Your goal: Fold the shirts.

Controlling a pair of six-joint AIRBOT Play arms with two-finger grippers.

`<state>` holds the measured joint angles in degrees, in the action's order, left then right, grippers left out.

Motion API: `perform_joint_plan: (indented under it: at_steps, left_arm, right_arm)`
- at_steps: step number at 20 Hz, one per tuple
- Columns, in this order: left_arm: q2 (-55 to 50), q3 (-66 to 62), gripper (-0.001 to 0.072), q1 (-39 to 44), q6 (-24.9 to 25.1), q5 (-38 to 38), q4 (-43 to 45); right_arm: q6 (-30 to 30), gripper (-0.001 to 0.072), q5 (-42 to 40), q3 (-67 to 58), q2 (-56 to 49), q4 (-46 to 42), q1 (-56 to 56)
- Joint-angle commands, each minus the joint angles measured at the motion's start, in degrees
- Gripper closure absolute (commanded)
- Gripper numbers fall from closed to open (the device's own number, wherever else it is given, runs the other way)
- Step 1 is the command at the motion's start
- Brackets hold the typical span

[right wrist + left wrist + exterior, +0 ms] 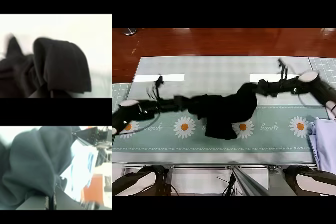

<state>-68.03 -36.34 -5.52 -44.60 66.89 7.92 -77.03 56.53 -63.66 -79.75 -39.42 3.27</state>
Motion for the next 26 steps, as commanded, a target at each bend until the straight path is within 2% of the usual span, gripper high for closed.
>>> perform_joint_plan:
  at_steps: [1,3,5,8,11,14,17,19,20,23,26]
  left_arm:
    - [4.04,-18.21,0.0684,-5.05,-8.07,2.64,-0.2]
    - [5.7,-33.79,0.0684,-6.4,-11.54,2.6,0.28]
    - [6.21,-50.25,0.0684,-7.45,-15.96,2.64,4.9]
    - [7.39,-71.58,0.0684,-9.11,-23.98,2.8,21.66]
    - [12.48,-81.64,0.0684,-9.6,-30.99,2.75,41.18]
    - [20.41,-79.78,0.0683,-9.6,-32.26,5.22,53.2]
    - [26.36,-73.66,0.0683,-9.57,-33.24,8.68,57.96]
    - [28.94,-66.45,0.0682,-9.57,-34.36,9.6,55.74]
    - [29.81,-61.57,0.0682,-9.57,-35.69,9.7,52.39]
    - [30.51,-44.59,0.0683,-9.4,-35.41,9.64,39.67]
    - [29.64,-25.79,0.0683,-6.47,-31.04,4.85,36.15]
  right_arm:
    - [-8.61,0.0691,5.44,-27.36,1.49,-15.54,-0.31]
    - [-10.71,0.0691,8.33,-44.7,2.54,-20.96,-0.2]
    - [-10.78,0.0691,10.78,-57.9,4.92,-22.91,-0.2]
    - [-9.25,0.069,12.63,-60.48,15.34,-26.71,-0.2]
    - [-9.16,0.069,20.31,-60.19,24.96,-32.7,-0.2]
    - [-10.6,0.069,21.81,-51.63,35.82,-35.47,-0.24]
    - [-15.41,0.069,23.8,-39.21,46.03,-42.34,-0.24]
    - [-18.71,0.069,24.92,-28.87,52.0,-45.16,-0.24]
    - [-20.59,0.069,25.83,-22.95,54.64,-45.38,-0.24]
    - [-23.91,0.069,27.08,-4.28,59.87,-44.85,-0.24]
    - [-24.65,0.069,22.75,13.64,60.35,-46.1,-0.24]
